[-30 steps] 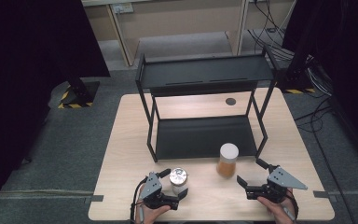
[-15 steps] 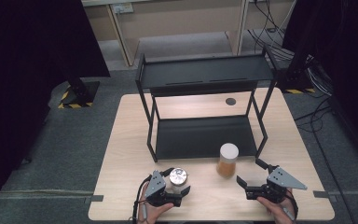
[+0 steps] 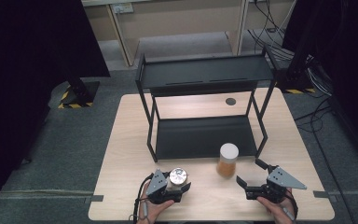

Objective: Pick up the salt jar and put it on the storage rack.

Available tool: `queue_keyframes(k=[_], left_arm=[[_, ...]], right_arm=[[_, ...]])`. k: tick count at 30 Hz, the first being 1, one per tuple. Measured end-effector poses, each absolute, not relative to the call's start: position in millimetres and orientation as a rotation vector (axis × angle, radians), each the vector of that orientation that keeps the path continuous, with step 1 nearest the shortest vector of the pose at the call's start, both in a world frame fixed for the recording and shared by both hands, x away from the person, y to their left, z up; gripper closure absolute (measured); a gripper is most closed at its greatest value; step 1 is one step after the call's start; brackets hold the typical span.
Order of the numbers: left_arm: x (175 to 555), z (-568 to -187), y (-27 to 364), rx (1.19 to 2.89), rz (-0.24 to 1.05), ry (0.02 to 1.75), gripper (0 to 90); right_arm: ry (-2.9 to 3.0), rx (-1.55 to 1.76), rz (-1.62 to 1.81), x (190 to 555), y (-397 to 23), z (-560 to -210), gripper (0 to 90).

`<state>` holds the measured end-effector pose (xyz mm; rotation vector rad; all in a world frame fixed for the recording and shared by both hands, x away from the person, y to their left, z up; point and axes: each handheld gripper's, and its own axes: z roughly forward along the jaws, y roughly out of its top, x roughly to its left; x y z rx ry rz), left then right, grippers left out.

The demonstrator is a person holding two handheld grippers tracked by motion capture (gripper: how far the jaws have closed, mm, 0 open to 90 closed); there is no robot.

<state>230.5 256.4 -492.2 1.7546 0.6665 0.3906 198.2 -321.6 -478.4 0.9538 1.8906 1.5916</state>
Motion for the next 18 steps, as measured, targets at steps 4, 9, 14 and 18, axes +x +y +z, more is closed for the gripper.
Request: queue_keyframes(k=[4,9,14,18], left_arm=[[229.1,-492.3,255.8,1.752,0.397,0.669,30.0],[228.9,-490.0,255.9,1.760,0.402,0.658,30.2],[227.8,-486.5,258.3,1.744,0.407,0.645,30.3],[229.4,-484.0,261.0,1.733,0.381,0.656,30.3]], right_arm=[[1.892,0.957,1.591,198.4,-321.7,-478.3,0.5],[1.895,0.958,1.590,198.6,-321.6,-478.4,0.5],[1.894,0.958,1.589,198.6,-321.8,-478.4,0.5],[1.896,0.959,1.588,198.9,-321.3,-478.7,0.5]])
